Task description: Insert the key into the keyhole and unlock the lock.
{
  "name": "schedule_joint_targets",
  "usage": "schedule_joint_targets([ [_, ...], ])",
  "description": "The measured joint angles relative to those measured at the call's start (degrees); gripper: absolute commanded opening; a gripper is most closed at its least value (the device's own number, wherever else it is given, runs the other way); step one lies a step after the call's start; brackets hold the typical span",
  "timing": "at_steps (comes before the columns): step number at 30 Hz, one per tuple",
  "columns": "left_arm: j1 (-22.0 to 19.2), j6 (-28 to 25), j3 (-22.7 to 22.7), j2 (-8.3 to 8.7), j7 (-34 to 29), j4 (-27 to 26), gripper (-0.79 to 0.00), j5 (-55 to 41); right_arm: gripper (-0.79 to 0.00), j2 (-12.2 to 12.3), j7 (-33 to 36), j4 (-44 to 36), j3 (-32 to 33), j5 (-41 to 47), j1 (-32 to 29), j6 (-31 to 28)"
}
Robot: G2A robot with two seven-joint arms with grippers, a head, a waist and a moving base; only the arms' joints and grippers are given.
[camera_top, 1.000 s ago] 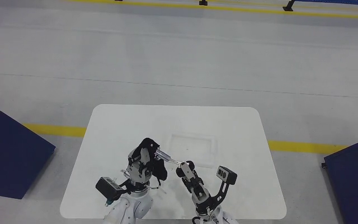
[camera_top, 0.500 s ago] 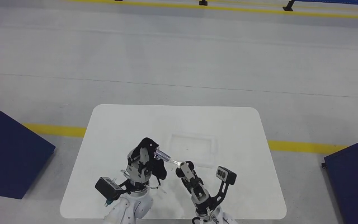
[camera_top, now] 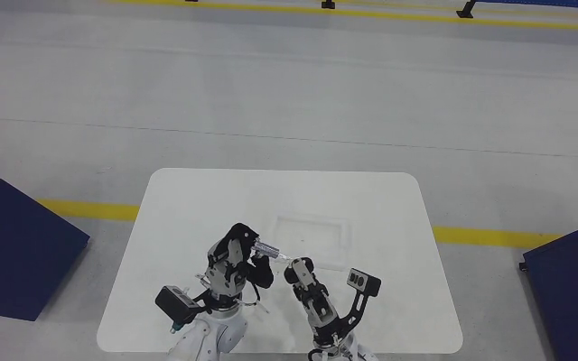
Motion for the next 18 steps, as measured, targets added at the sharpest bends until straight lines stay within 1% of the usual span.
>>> schedule_joint_targets([
  [8,0.0,-0.2,0.2,-0.16,-0.2,0.3,-0.785,0.6,-0.785,-0.4,1.0,0.0,0.5,0.9,0.0,-0.3],
  [18,-0.1,-0.9,0.1,-0.25,-0.2,0.4,-0.785,1.2,-0.785,-0.5,5.0,0.1,1.7,1.9,0.6,0.4],
])
